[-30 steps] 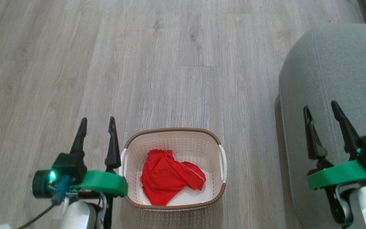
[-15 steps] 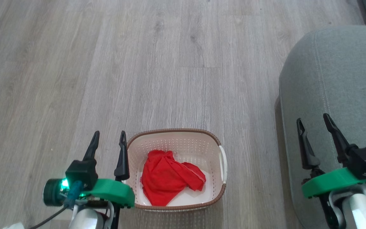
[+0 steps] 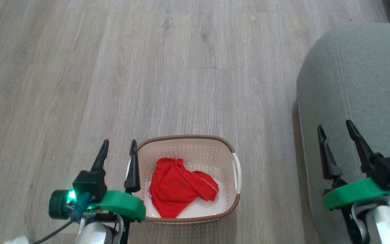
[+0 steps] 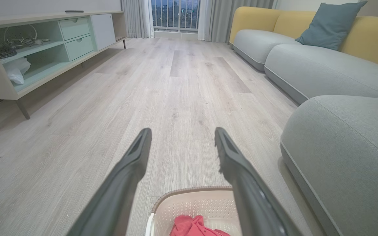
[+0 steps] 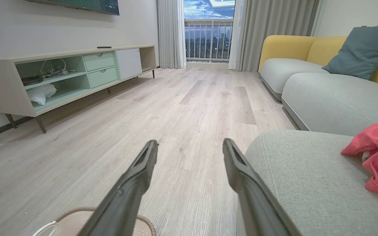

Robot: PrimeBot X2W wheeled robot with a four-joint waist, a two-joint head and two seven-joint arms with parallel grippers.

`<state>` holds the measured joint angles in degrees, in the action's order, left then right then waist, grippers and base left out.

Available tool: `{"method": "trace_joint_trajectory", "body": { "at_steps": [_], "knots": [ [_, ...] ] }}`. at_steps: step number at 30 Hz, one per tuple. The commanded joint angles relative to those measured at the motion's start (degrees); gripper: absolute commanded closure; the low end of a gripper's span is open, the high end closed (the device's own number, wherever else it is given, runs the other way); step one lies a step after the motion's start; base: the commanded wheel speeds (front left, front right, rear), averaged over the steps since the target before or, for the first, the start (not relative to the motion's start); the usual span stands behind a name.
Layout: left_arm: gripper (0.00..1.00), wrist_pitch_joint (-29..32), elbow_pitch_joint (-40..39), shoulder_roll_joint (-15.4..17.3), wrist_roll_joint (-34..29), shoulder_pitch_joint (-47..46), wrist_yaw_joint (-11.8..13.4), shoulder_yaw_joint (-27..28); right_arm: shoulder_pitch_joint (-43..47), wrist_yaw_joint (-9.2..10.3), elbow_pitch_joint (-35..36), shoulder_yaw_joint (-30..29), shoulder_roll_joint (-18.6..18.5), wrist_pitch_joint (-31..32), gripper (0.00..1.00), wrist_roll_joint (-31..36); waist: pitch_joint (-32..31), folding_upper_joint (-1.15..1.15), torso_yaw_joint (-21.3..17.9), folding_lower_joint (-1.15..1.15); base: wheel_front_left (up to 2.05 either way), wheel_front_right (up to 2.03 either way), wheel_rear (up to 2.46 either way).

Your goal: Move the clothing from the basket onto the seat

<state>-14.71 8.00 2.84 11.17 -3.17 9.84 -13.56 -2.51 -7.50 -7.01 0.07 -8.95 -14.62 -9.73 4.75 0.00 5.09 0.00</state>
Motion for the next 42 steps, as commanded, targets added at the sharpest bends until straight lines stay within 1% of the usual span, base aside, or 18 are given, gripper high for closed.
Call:
{"method": "trace_joint_trajectory", "body": {
  "at_steps": [1,6,11,15,18,23,29,31,32,34,35,36,39,42],
  "knots": [
    [0.00,-0.3,-1.7,0.0,-0.2,-2.0,0.4,1.3,-1.6,0.01,2.0,0.8,-0.6,-0.4,0.00,-0.2,0.1,0.00,0.0,0.00,0.00,0.00,0.00],
    [0.00,-0.3,-1.2,0.0,-0.2,-2.4,0.4,0.6,-2.1,0.01,2.3,0.7,-1.2,-0.4,0.00,0.0,1.1,0.00,-0.2,0.00,0.00,0.00,0.00],
    [0.00,-0.3,0.5,0.0,0.6,-3.6,0.4,-1.1,-3.2,0.01,2.8,0.6,-2.3,-0.4,0.00,0.4,3.7,0.00,-0.5,0.00,0.00,0.00,0.00],
    [0.00,-0.3,2.0,0.0,1.4,-6.1,0.4,-3.4,-4.4,0.01,3.4,1.0,-3.8,-0.4,0.00,0.2,8.1,0.00,-0.7,0.00,0.00,0.00,0.00],
    [0.00,-0.3,4.9,0.0,1.2,-8.8,0.8,-5.8,-5.6,0.01,4.5,1.3,-5.0,-0.4,0.00,0.0,12.7,0.00,-1.0,0.00,0.00,0.00,0.00],
    [0.00,-0.3,13.7,0.0,3.6,-14.9,2.2,-9.5,-7.5,0.01,6.5,2.6,-7.3,-0.4,0.00,-0.5,20.3,0.00,-1.9,0.00,0.00,0.00,0.00],
    [0.00,-0.3,24.8,0.0,5.2,-24.0,2.8,-13.5,-10.1,0.01,9.1,3.3,-8.7,-0.4,0.00,-1.5,29.0,0.00,-3.7,0.00,0.00,0.00,0.00],
    [0.00,-0.3,28.0,0.0,5.7,-27.1,2.6,-14.6,-10.9,0.01,10.1,3.5,-8.8,-0.4,0.00,-1.7,31.8,0.00,-4.3,0.00,0.00,0.00,0.00],
    [0.00,-0.3,31.3,0.0,6.2,-30.0,2.5,-15.5,-11.7,0.01,11.0,3.7,-8.8,-0.4,0.00,-1.8,34.4,0.00,-5.0,0.00,0.00,0.00,0.00],
    [0.00,-0.3,34.8,0.0,6.4,-33.0,2.3,-16.4,-12.4,0.01,11.8,3.8,-8.7,-0.4,0.00,-1.9,36.9,0.00,-5.7,0.00,0.00,0.00,0.00],
    [0.00,-0.3,36.5,0.0,6.5,-34.4,2.0,-17.0,-12.8,0.01,12.2,3.8,-8.6,-0.4,0.00,-1.9,38.0,0.00,-6.0,0.00,0.00,0.00,0.00],
    [0.00,-0.3,36.5,0.0,6.5,-34.4,2.0,-17.0,-12.8,0.01,12.2,3.8,-8.6,-0.4,0.00,-1.9,38.0,0.00,-6.0,0.00,0.00,0.00,0.00],
    [0.00,-0.3,42.5,0.0,7.1,-38.6,1.0,-18.4,-13.7,0.01,13.5,4.0,-8.3,-0.4,0.00,-2.1,41.4,0.00,-7.1,0.00,0.00,0.00,0.00],
    [0.00,-0.3,49.0,0.0,8.5,-42.5,-0.2,-20.6,-13.7,0.01,14.0,4.3,-8.9,-0.4,0.00,-1.7,43.7,0.00,-7.7,0.00,0.00,0.00,0.00]
  ]
}}
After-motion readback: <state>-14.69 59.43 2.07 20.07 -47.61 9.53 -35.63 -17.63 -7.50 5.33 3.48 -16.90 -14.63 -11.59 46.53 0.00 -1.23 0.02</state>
